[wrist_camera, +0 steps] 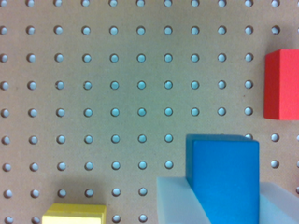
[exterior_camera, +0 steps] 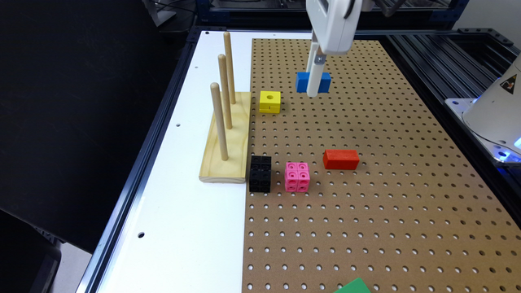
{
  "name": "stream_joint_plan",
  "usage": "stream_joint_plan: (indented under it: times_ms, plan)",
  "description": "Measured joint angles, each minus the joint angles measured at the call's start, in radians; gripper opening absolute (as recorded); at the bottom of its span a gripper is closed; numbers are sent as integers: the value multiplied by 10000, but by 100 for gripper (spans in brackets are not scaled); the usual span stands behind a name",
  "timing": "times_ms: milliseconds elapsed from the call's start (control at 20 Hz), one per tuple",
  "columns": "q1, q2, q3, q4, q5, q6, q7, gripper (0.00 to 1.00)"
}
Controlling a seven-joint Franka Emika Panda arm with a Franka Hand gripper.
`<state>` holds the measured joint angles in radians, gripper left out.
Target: Pick up narrow blue stick.
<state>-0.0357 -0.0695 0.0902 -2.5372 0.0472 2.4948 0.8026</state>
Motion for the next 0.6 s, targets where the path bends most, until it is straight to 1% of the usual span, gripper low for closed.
stream_joint_plan:
  times_ms: [100,150,200,300,400,600]
  plan:
    - [-1,-116,13,16,0,-80,2,0]
    - [-1,-333,16,45,0,-280,3,0]
    - [-2,-640,17,61,0,-584,4,0]
    - [-2,-1119,20,58,1,-1050,7,0]
    - [-3,-1422,24,54,1,-1336,7,0]
    - [-4,-1445,30,51,1,-1380,8,0]
